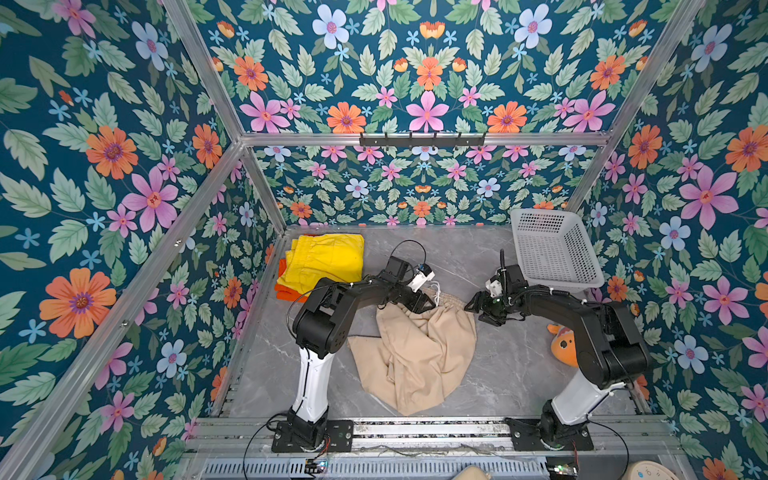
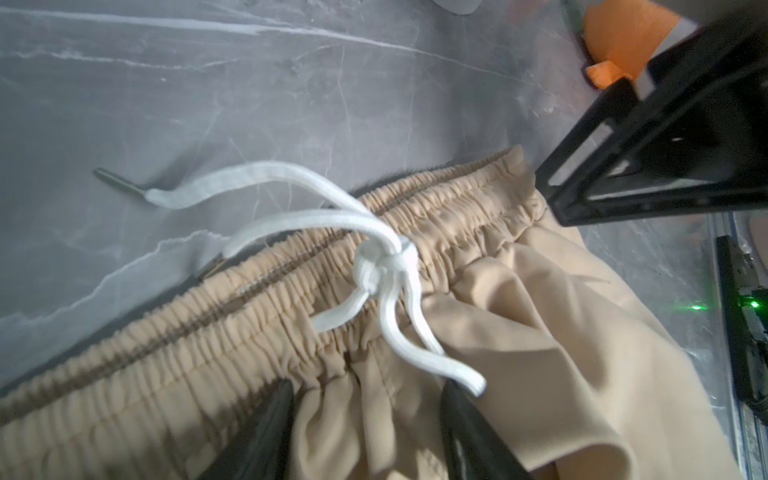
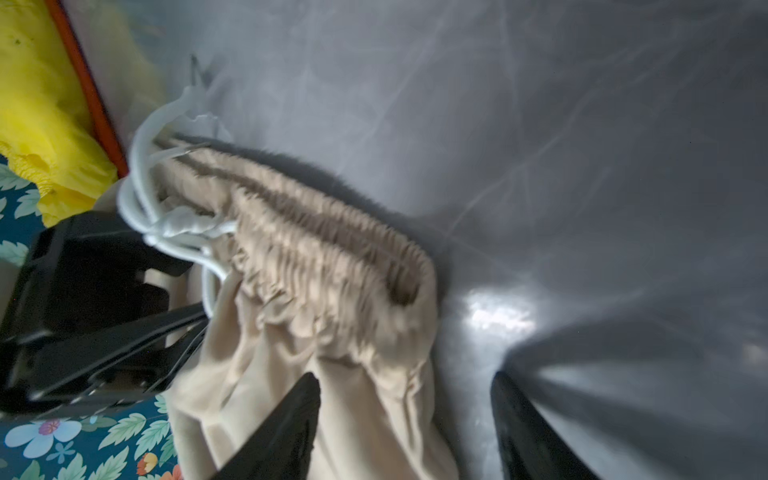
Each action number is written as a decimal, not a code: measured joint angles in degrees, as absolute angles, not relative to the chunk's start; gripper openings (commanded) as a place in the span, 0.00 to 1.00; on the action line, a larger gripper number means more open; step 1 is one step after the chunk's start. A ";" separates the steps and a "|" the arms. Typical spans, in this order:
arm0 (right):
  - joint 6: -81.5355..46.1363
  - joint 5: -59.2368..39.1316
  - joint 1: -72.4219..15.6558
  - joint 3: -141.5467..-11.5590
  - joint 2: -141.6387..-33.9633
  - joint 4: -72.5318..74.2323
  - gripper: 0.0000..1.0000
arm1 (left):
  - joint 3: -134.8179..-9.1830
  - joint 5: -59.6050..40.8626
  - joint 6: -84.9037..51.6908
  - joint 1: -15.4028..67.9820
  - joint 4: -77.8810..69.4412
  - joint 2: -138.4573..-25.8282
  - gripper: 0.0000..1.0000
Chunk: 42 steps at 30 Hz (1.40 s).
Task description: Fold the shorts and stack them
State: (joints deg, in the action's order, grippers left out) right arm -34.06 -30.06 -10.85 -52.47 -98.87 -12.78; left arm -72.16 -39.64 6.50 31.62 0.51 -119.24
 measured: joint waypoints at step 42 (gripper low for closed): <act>-39.97 -13.30 -21.32 -92.86 -73.97 -16.47 0.00 | -49.28 -31.44 8.69 30.92 5.78 -68.93 0.66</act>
State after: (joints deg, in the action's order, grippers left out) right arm -39.97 -13.30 -21.32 -92.86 -73.97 -16.47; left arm -49.28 -31.44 8.69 30.92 5.78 -68.93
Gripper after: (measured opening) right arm 0.067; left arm 0.658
